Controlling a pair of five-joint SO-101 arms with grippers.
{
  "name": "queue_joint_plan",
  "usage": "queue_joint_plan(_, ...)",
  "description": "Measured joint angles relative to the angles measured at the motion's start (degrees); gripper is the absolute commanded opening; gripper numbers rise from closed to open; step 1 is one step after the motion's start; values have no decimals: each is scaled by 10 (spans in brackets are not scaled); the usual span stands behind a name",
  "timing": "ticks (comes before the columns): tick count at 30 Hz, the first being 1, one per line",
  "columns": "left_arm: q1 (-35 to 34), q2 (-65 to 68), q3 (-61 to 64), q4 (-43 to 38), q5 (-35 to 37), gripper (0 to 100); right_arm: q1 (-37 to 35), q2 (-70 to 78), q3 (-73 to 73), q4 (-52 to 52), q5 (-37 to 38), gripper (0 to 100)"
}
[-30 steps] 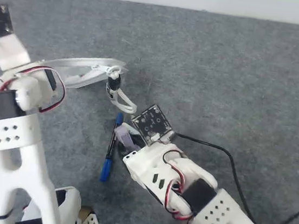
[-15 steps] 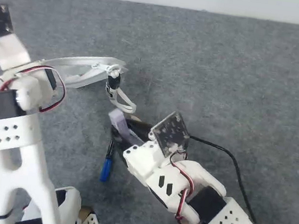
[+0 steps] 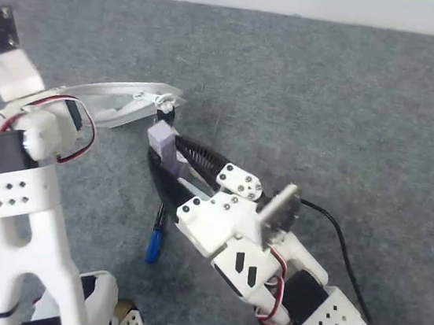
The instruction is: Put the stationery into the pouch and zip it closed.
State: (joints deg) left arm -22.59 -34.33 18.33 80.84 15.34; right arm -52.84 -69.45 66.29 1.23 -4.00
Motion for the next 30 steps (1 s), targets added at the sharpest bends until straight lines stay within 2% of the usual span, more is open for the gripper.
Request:
queue_joint_plan(12,97,-1,0,0,0,10,0,0,0,-115,0,6)
queue_joint_plan(18,139,-1,-7,14,0,10,1,0,63,-207,0,6)
queue_joint_plan(24,146,-1,-8,21,0,10,0,18,73,-255,0,6)
queue_joint_plan(30,146,-1,-8,22,-3,10,0,152,70,-367,0,6)
